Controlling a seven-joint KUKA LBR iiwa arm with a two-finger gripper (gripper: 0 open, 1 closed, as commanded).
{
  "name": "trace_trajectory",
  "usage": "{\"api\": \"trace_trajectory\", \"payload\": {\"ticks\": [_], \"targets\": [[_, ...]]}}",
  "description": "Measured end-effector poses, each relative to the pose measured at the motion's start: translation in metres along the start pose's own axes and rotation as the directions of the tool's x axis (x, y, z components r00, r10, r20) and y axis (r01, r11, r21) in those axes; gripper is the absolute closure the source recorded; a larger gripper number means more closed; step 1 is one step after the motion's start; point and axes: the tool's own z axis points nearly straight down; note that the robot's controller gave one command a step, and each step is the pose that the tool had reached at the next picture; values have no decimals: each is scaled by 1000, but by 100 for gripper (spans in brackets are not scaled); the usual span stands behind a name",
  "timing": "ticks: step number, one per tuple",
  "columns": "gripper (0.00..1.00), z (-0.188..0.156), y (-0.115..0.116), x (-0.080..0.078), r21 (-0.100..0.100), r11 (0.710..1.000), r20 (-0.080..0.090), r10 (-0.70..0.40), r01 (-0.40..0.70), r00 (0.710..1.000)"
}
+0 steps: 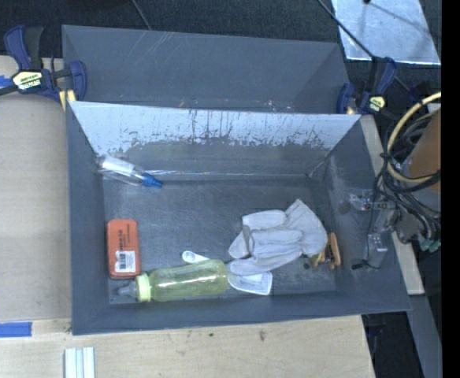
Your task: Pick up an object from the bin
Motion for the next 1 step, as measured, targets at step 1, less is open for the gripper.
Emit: {"api": "trace_trajectory", "payload": {"ticks": [1], "targets": [[0,-4,1,-2,2,1000,8,-3,3,1000]]}}
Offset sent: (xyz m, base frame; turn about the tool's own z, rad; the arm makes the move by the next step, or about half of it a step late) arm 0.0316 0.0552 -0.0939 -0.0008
